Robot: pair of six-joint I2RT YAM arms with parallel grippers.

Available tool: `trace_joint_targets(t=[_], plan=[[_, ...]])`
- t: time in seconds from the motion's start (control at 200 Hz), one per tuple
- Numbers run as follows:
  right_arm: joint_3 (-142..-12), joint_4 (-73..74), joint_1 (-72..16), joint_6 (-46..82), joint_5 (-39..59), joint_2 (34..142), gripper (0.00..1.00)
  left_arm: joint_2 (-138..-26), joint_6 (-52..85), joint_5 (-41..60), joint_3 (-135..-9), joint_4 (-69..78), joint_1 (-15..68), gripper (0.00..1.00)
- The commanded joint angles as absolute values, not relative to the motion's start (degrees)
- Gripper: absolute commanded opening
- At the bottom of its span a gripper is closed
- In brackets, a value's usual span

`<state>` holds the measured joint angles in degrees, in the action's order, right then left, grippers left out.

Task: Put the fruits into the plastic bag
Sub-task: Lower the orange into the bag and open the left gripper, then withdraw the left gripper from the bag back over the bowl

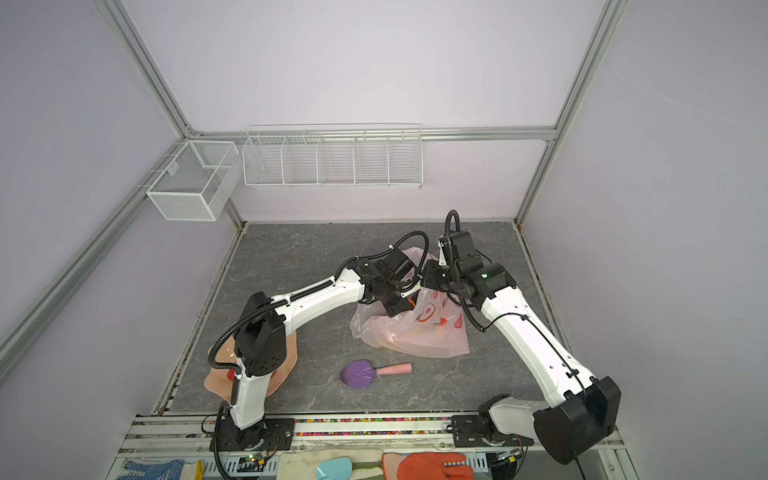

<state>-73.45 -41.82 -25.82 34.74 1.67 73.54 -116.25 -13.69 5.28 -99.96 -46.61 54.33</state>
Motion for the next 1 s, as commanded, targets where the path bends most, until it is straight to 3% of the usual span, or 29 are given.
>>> trace_joint_targets(t=[0.0,0.06,0.085,0.11,0.395,0.66,0.88,0.995], plan=[[-73.27,-41.99,-26.27,35.33,2.67,73.31,0.06,-109.66,-7.40,8.18,-97.24,-39.74,53.35,0.80],[-72.83,-41.74,-26.28,35.52,2.65,73.13,0.06,-107.38,-5.76,7.46,-95.11,-38.44,53.26,0.84],[-72.71,-41.66,-26.21,35.52,2.71,73.11,0.06,-106.42,-4.90,7.02,-94.44,-38.16,53.14,0.97],[-72.60,-41.62,-26.21,35.57,2.67,73.04,0.06,-105.53,-4.08,6.99,-93.75,-38.06,52.88,1.00],[-72.29,-41.73,-26.22,35.65,2.18,72.73,0.06,-92.01,6.99,3.86,-82.94,-36.65,49.67,1.00],[-72.51,-41.60,-26.26,35.51,2.02,73.04,0.06,-73.54,22.92,-14.24,-70.71,-41.96,49.15,0.99],[-72.77,-41.19,-26.26,35.46,2.37,73.63,0.06,-58.46,42.94,-24.97,-63.56,-56.82,44.83,0.99],[-72.66,-41.05,-26.21,35.46,2.64,73.94,0.06,-53.26,52.63,-23.12,-59.47,-64.35,39.15,0.99]])
